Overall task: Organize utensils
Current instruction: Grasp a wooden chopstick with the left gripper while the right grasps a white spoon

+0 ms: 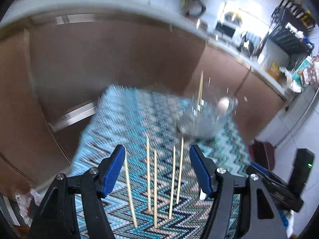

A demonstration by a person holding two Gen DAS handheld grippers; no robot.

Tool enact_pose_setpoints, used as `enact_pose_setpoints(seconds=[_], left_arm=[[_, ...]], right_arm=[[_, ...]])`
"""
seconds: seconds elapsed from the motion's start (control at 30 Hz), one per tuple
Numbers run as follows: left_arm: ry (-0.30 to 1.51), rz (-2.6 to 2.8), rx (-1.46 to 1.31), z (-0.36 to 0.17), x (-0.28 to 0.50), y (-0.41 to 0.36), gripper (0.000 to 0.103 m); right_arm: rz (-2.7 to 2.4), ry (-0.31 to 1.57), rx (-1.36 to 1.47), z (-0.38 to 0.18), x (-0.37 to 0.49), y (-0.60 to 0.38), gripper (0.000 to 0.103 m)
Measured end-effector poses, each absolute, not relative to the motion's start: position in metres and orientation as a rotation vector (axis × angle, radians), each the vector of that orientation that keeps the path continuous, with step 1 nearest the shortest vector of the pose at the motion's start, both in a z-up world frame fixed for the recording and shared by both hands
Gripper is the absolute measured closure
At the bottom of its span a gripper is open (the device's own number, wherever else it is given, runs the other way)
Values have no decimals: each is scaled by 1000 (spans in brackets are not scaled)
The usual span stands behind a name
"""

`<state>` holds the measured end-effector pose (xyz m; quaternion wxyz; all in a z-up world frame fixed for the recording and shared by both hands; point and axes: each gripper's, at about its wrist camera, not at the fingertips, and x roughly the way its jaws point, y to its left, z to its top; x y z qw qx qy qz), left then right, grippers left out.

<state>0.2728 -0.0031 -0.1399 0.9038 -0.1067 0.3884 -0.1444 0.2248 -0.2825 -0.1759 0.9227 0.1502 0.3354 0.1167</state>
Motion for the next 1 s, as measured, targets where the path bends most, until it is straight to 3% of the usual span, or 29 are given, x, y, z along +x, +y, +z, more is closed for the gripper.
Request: enact_pose_setpoints(seconds=[0.17, 0.23, 0.53, 1.0], left_arm=[[989, -382, -275, -180, 318, -20, 40], [1050, -398, -276, -194, 335, -28, 53], [1238, -401, -248, -240, 385, -48, 75], [1337, -368, -179, -276, 404, -61, 88]], right_arm=[[331, 837, 376, -221, 277, -282, 57], [350, 887, 384, -234, 294, -282, 61], [406, 992, 376, -259, 338, -285, 66], [478, 1075, 342, -278, 376, -284, 81]])
